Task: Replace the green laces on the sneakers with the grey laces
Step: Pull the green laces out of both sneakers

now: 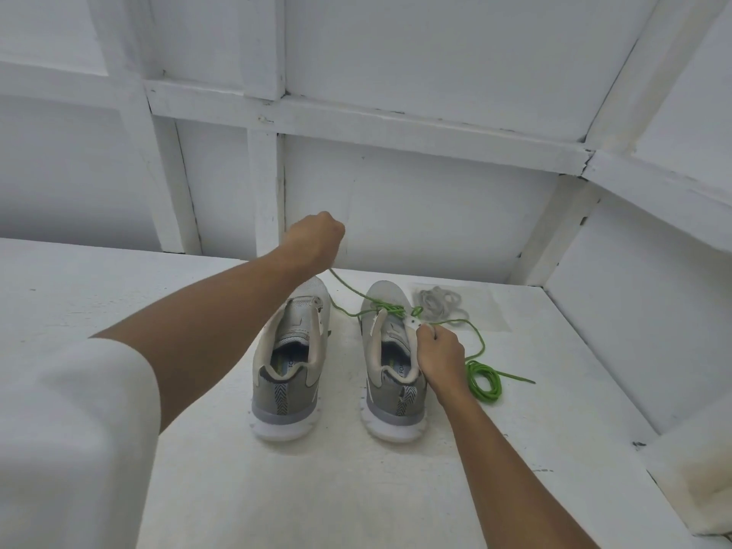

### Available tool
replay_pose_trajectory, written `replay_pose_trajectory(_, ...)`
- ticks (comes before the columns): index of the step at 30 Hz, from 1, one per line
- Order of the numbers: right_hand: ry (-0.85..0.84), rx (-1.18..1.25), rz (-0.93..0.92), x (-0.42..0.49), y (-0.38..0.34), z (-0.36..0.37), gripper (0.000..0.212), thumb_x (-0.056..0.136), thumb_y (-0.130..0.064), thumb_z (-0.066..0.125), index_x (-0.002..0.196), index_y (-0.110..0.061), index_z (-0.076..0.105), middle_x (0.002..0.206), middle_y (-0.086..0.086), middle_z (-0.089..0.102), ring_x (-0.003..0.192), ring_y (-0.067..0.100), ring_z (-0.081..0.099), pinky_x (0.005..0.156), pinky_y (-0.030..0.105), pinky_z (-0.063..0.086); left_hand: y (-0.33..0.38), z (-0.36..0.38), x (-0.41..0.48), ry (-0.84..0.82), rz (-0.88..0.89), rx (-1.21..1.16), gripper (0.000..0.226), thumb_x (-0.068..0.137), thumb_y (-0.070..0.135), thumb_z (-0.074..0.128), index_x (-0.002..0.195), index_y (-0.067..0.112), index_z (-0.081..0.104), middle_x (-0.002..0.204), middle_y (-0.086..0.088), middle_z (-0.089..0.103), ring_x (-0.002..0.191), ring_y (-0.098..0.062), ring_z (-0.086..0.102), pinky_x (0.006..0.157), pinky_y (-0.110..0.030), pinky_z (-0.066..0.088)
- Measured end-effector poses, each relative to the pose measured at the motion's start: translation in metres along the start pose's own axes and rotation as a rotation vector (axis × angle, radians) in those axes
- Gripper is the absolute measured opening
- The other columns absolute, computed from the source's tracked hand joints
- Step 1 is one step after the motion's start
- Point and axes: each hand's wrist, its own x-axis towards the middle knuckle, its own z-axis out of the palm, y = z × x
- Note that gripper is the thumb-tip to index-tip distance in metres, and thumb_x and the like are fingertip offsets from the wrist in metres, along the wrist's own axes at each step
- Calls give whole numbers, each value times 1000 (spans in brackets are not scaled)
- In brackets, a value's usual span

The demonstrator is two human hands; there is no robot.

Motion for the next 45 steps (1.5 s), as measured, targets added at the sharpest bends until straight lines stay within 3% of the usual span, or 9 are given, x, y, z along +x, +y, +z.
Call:
replay_pose_trajectory(8, -7, 4, 16, 1, 0, 2, 31, 95, -22, 38, 66, -11, 44, 70, 6, 52, 66, 20, 44, 61, 34, 32, 0, 18, -11, -121, 34, 87, 27, 85, -9, 46, 105, 1, 61, 84, -7, 43, 86, -30, 59, 64, -32, 45)
replay_pose_trajectory(11, -26, 12, -5, 1, -1, 0, 31, 95, -21, 39, 66, -11, 42, 68, 5, 49, 65, 20, 42, 60, 34, 32, 13, 23, -17, -264, 119, 30, 11, 84, 4, 57, 94, 6, 60, 95, -7, 54, 84, -27, 59, 63, -32, 47)
replay_pose_trajectory(16, -151, -91, -70, 10, -7, -13, 27, 94, -26, 43, 70, -13, 42, 66, 1, 46, 65, 19, 42, 55, 30, 29, 40, 35, -20, -252, 113, -316, 26, 89, 11, 49, 105, 5, 67, 106, -13, 68, 100, -30, 63, 79, -34, 53)
replay_pose_trajectory(19, -192, -152, -111, 20, -19, -22, 10, 90, -27, 54, 92, -17, 57, 79, -4, 57, 73, 13, 51, 61, 26, 36, 56, 40, -26, -286, 59, -527, 32, 96, 26, 47, 108, 5, 67, 111, -13, 67, 103, -29, 60, 82, -31, 47)
replay_pose_trajectory(22, -186, -209, -251, 35, -33, -25, 20, 87, -20, 60, 106, -16, 63, 98, -1, 60, 86, 12, 53, 69, 23, 38, 63, 45, -31, -363, 11, -605, 40, 95, 37, 47, 110, 5, 66, 102, -15, 71, 92, -30, 67, 77, -30, 49)
replay_pose_trajectory(26, -259, -371, -401, 56, -47, -18, 15, 86, -17, 59, 95, -23, 70, 113, -1, 60, 104, 17, 55, 82, 26, 40, 62, 50, -30, -388, -51, -688, 36, 96, 32, 44, 111, 7, 65, 96, -12, 70, 72, -25, 66, 77, -30, 53)
replay_pose_trajectory(34, -362, -783, -461, 67, -62, 13, 15, 86, -24, 58, 93, -28, 70, 105, 1, 62, 104, 24, 55, 82, 33, 47, 58, 62, -22, -439, -181, -864, 27, 93, 10, 43, 98, -3, 66, 100, -19, 66, 94, -34, 66, 87, -39, 56)
replay_pose_trajectory(37, -323, -843, -513, 66, -63, 15, 14, 87, -25, 56, 93, -25, 69, 104, 1, 62, 106, 25, 52, 86, 36, 43, 57, 68, -19, -466, -237, -996, 25, 88, 5, 43, 95, -5, 64, 88, -19, 64, 85, -35, 69, 83, -50, 57)
replay_pose_trajectory(45, -56, -945, -299, 79, -67, -9, 22, 86, -19, 52, 107, -13, 58, 114, 8, 60, 112, 32, 50, 90, 38, 41, 57, 69, -14, -452, -325, -1055, 24, 98, 16, 48, 74, 18, 47, 76, 0, 51, 62, -12, 53, 50, -23, 48)
